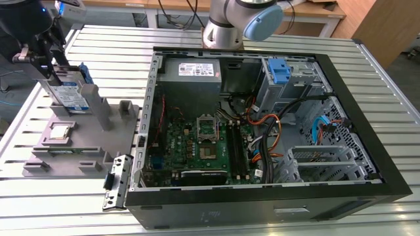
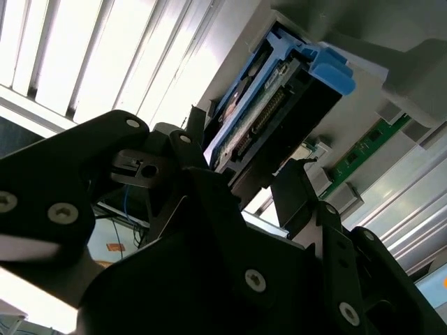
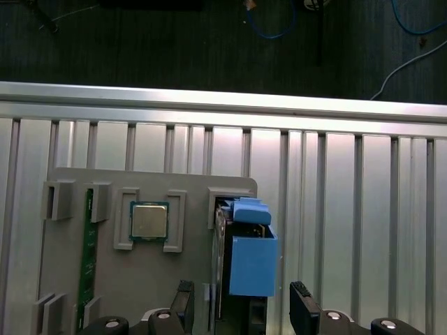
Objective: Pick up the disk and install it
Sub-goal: 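Pick up the disk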
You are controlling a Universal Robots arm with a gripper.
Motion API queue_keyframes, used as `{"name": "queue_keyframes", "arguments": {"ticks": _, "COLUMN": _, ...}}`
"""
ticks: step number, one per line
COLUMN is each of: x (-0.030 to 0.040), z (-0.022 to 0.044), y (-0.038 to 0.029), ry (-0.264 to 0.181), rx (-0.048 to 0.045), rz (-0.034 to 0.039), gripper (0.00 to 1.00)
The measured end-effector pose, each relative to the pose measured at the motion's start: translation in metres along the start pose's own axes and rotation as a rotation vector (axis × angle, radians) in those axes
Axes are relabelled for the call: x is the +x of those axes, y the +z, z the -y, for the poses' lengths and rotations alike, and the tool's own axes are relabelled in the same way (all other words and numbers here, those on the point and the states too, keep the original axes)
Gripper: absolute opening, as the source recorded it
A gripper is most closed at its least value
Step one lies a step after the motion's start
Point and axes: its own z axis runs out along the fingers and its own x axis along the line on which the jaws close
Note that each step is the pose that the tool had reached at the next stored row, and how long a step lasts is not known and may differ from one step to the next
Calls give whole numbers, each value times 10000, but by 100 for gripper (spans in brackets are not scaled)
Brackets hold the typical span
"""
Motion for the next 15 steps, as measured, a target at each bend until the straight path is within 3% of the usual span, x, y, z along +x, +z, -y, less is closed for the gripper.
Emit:
{"name": "queue_keyframes", "arguments": {"ticks": 10, "x": -1, "z": 0, "y": 0, "ry": 0, "rx": -1, "rz": 0, "gripper": 65}}
{"name": "queue_keyframes", "arguments": {"ticks": 12, "x": -1, "z": 0, "y": 1, "ry": 0, "rx": -1, "rz": 0, "gripper": 57}}
{"name": "queue_keyframes", "arguments": {"ticks": 14, "x": -1, "z": 0, "y": 1, "ry": 0, "rx": -1, "rz": 0, "gripper": 57}}
{"name": "queue_keyframes", "arguments": {"ticks": 15, "x": -1, "z": 0, "y": 1, "ry": 0, "rx": -1, "rz": 0, "gripper": 51}}
